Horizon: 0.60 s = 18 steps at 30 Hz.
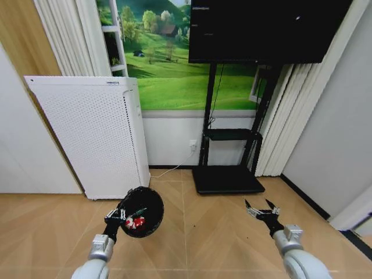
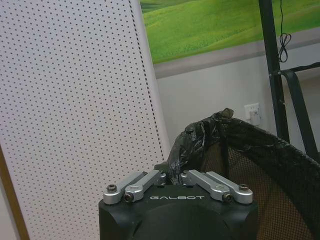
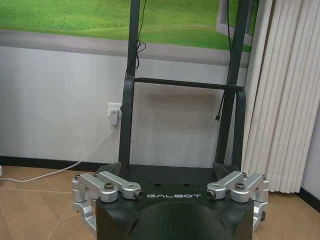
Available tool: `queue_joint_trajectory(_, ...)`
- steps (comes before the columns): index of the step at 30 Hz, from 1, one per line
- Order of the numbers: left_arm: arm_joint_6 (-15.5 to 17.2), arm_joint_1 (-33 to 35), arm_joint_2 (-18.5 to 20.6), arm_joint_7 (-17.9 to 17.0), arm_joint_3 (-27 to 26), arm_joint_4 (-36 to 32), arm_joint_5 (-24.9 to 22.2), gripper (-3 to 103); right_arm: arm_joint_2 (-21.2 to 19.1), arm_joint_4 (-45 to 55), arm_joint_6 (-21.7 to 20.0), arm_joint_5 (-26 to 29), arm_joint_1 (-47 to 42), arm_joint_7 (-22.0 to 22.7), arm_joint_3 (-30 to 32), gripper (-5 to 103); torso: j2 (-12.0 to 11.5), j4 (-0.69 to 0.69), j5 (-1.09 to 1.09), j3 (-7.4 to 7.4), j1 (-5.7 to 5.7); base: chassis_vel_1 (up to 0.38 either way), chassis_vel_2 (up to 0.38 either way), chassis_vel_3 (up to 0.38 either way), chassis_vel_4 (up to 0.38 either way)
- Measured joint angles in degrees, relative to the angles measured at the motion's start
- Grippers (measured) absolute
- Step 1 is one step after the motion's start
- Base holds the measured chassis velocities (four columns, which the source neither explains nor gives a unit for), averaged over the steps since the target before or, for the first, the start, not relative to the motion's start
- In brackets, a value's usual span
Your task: Pick up the trash bin and place the garbage on the floor into it.
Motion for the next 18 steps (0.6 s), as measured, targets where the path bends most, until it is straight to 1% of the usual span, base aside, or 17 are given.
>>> queue_joint_trajectory(2, 0.01, 0.0, 0.0, -0.01, 0.01, 0.04, 0.0, 7, 0.0, 0.0, 0.0, 0.0, 0.0, -0.01, 0.0, 100, 0.0, 0.0, 0.0, -0.01, -0.01, 0.233, -0.22, -0.252, 0.254)
queue_joint_trajectory(3, 0.01, 0.0, -0.02, -0.06, 0.08, 0.06, 0.0, 7, 0.0, 0.0, 0.0, 0.0, 0.0, 0.0, 0.0, 100, 0.01, -0.03, 0.01, -0.01, -0.01, 0.241, -0.258, -0.256, 0.27)
queue_joint_trajectory(5, 0.02, 0.05, -0.01, -0.22, 0.11, 0.13, -0.01, 7, 0.0, 0.0, 0.0, 0.0, 0.0, 0.0, 0.0, 100, 0.01, -0.03, 0.03, -0.02, -0.02, 0.214, -0.25, -0.262, 0.27)
queue_joint_trajectory(6, 0.19, 0.24, 0.05, -0.38, 0.13, 0.29, -0.19, 7, 0.0, 0.0, 0.0, 0.0, 0.0, 0.0, 0.0, 100, 0.02, -0.03, -0.03, -0.03, -0.04, 0.214, -0.19, -0.207, 0.227)
queue_joint_trajectory(7, 0.65, 0.58, 0.32, -0.83, 0.09, 0.55, -0.92, 7, 0.0, 0.0, 0.0, 0.0, 0.0, 0.0, 0.0, 100, 0.02, 0.0, 0.0, -0.03, -0.04, 0.145, -0.19, -0.125, 0.18)
queue_joint_trajectory(9, 0.9, 0.78, 0.51, -1.07, -0.03, 0.73, -1.33, 7, 0.0, 0.0, -0.01, 0.0, -0.01, 0.0, 0.0, 100, 0.02, 0.0, 0.02, -0.03, -0.04, 0.145, -0.085, -0.125, 0.18)
queue_joint_trajectory(11, 1.18, 1.48, 1.25, -1.69, -1.41, 1.82, -2.11, 7, 0.0, 0.0, -0.01, 0.0, -0.01, 0.0, 0.01, 100, 0.02, -0.04, -0.02, -0.02, -0.04, 0.022, -0.015, -0.053, 0.037)
queue_joint_trajectory(13, 1.29, 1.71, 1.52, -2.0, -2.35, 2.46, -2.52, 7, 0.0, 0.0, 0.0, 0.0, -0.01, 0.0, 0.0, 100, 0.02, -0.02, 0.02, -0.01, -0.03, -0.043, -0.004, -0.016, 0.0)
queue_joint_trajectory(15, 1.43, 1.99, 1.86, -2.4, -4.18, 3.95, -3.52, 7, 0.0, 0.0, -0.01, 0.0, -0.01, 0.0, 0.0, 100, 0.01, -0.01, -0.01, 0.0, 0.0, -0.049, 0.074, 0.062, -0.063)
queue_joint_trajectory(18, 1.49, 2.04, 1.91, -2.48, -4.7, 4.4, -3.77, 7, 0.0, 0.0, 0.0, 0.0, 0.0, 0.0, 0.01, 100, 0.01, 0.0, -0.01, 0.01, 0.01, -0.036, 0.074, 0.065, -0.057)
